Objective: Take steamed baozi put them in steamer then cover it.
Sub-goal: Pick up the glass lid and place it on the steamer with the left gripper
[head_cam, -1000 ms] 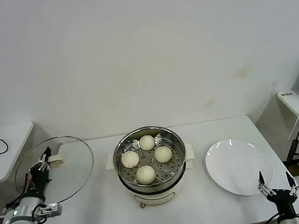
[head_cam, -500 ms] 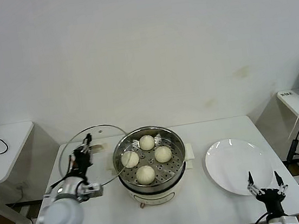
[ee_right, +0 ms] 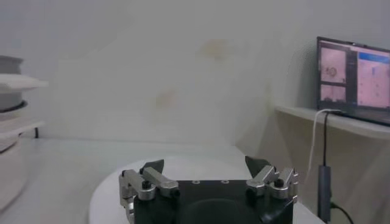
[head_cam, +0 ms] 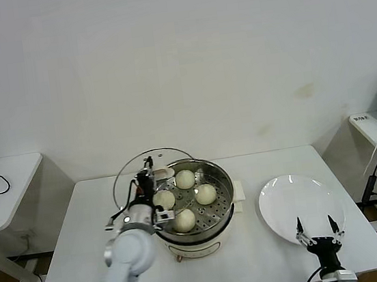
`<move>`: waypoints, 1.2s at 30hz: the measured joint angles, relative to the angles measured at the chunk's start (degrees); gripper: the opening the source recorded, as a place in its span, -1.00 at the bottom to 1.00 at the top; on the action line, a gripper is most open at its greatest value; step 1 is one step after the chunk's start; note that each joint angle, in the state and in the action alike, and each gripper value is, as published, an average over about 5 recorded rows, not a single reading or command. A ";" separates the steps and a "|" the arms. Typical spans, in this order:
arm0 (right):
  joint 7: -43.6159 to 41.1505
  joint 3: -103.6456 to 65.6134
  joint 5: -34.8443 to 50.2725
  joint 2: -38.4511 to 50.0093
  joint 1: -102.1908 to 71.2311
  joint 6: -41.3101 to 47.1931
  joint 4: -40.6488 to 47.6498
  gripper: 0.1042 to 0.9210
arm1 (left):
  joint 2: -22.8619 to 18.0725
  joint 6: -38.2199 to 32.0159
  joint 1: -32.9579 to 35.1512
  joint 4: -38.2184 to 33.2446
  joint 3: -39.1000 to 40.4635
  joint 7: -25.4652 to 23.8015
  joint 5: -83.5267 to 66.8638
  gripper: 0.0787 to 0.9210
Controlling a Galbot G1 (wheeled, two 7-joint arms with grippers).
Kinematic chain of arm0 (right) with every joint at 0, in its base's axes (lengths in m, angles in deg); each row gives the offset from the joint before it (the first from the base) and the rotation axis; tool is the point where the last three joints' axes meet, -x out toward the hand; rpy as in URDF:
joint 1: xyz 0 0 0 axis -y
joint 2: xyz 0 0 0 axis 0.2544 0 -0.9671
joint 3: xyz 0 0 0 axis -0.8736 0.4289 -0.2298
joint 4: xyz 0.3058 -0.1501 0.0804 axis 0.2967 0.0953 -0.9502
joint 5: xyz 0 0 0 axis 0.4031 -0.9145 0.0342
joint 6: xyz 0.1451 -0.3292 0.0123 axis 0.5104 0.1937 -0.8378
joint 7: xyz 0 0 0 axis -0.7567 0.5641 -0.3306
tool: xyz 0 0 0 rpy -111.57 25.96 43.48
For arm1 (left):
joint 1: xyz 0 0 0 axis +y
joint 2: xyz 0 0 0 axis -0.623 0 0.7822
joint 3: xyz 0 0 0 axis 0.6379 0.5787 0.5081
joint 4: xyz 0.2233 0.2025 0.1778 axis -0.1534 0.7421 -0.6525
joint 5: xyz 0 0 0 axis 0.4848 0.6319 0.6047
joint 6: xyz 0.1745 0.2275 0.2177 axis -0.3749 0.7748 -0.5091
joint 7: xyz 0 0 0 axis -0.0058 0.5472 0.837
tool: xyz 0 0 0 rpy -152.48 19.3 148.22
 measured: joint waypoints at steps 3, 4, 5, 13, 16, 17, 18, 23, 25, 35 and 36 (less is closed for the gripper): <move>-0.11 0.38 -0.20 0.10 0.29 -0.11 0.63 0.76 | -2.36 0.27 -0.07 0.26 1.02 -1.00 2.27 -0.84; -0.14 0.51 -0.27 0.13 0.37 -0.15 0.83 0.76 | -3.09 0.31 -0.03 0.30 1.32 -1.28 2.99 -0.84; -0.16 0.64 -0.33 0.14 0.45 -0.18 1.00 0.76 | -3.78 0.34 0.03 0.36 1.61 -1.53 3.69 -0.84; -0.17 1.56 -0.71 0.12 0.85 -0.28 1.84 0.76 | -7.89 0.25 1.26 1.17 3.36 -2.48 8.42 -0.84; -0.17 1.71 -0.83 0.07 0.84 -0.33 2.00 0.76 | -8.90 0.12 1.90 1.30 3.73 -2.66 9.69 -0.84; -0.17 1.77 -0.88 0.05 0.82 -0.34 2.02 0.76 | -9.20 0.06 2.11 1.31 3.84 -2.72 10.07 -0.84; -0.17 1.83 -0.93 0.02 0.80 -0.34 2.02 0.76 | -9.47 0.00 2.31 1.31 3.92 -2.76 10.43 -0.84; -0.17 2.14 -1.14 -0.05 0.67 -0.33 1.97 0.76 | -10.39 -0.16 3.18 1.33 4.20 -2.89 11.81 -0.84; -0.17 2.31 -1.21 -0.10 0.65 -0.32 1.95 0.76 | -10.67 -0.17 3.47 1.33 4.38 -2.92 12.27 -0.84; -0.19 2.64 -1.39 -0.20 0.54 -0.30 1.82 0.76 | -11.70 -0.38 3.62 1.96 4.87 -3.04 13.60 -0.84; -0.19 2.65 -1.39 -0.20 0.54 -0.30 1.82 0.76 | -11.77 -0.40 3.55 2.06 4.90 -3.05 13.67 -0.84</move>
